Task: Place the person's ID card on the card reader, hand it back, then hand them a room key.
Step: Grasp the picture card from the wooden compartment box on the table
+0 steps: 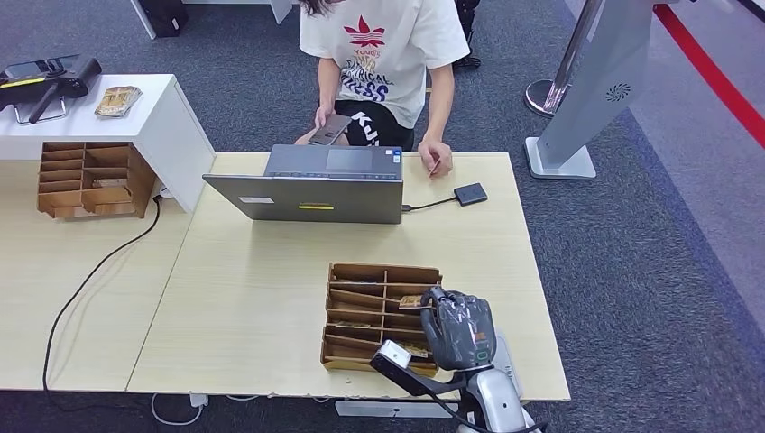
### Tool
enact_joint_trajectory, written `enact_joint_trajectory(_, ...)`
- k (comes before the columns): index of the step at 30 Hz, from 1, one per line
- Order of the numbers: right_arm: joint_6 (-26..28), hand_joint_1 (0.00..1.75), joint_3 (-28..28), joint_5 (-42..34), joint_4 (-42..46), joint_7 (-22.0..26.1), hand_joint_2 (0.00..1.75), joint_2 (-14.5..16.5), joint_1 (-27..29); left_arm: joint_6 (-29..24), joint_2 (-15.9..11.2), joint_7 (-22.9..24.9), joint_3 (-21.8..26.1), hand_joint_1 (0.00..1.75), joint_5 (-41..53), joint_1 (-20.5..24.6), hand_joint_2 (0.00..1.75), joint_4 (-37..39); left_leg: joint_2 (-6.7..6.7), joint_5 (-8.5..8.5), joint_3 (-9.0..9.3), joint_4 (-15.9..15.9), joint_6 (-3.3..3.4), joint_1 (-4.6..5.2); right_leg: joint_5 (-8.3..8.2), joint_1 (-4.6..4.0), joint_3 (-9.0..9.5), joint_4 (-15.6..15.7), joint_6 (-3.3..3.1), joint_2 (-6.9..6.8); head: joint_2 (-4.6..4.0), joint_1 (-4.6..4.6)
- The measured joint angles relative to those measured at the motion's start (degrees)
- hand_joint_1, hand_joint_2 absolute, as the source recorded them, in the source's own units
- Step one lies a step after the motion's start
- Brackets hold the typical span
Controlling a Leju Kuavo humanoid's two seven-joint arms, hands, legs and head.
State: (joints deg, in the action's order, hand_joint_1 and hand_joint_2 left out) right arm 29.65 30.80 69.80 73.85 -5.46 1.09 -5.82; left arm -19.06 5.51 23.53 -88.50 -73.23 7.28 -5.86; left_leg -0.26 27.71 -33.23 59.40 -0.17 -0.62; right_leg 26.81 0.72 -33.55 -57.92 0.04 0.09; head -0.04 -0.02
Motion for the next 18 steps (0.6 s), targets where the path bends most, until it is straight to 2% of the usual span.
enact_joint_trajectory(4, -0.22, 1.75, -0.02, -0.96, 0.00, 0.18, 1.75, 0.00, -0.03, 0.02, 0.00, 0.05, 0.00, 0.00, 0.01, 0.00, 0.00, 0.00, 0.00, 0.00, 0.00, 0.00, 0.00, 0.00, 0.00, 0.00, 0.00, 0.00, 0.00, 0.00, 0.00, 0.00)
enact_joint_trajectory(8, -1.63, 1.75, -0.45, -6.03, 0.34, 2.03, 1.75, 0.00, -0.02, 0.02, 0.00, 0.05, 0.00, 0.00, -0.54, 0.00, 0.00, 0.00, 0.00, 0.00, 0.00, 0.00, 0.00, 0.00, 0.00, 0.00, 0.00, 0.00, 0.00, 0.00, 0.00, 0.00)
enact_joint_trajectory(15, -7.76, 1.75, -2.08, -25.28, 5.72, 9.51, 1.75, 0.00, 0.96, -0.29, 0.00, -0.24, 0.00, 0.00, -1.95, -0.03, 0.00, 0.00, 0.00, 0.00, 0.00, 0.00, 0.00, 0.00, 0.00, 0.00, -0.01, 0.00, 0.00, 0.00, 0.00, -0.01)
enact_joint_trajectory(18, -9.15, 1.75, -2.80, -30.03, 8.45, 11.24, 1.75, 0.00, 1.59, -0.35, 0.00, -0.36, 0.00, 0.00, -2.19, -0.03, 0.00, 0.00, 0.00, 0.00, 0.01, 0.00, 0.00, 0.00, 0.00, 0.00, -0.01, 0.00, 0.00, 0.00, 0.00, -0.01)
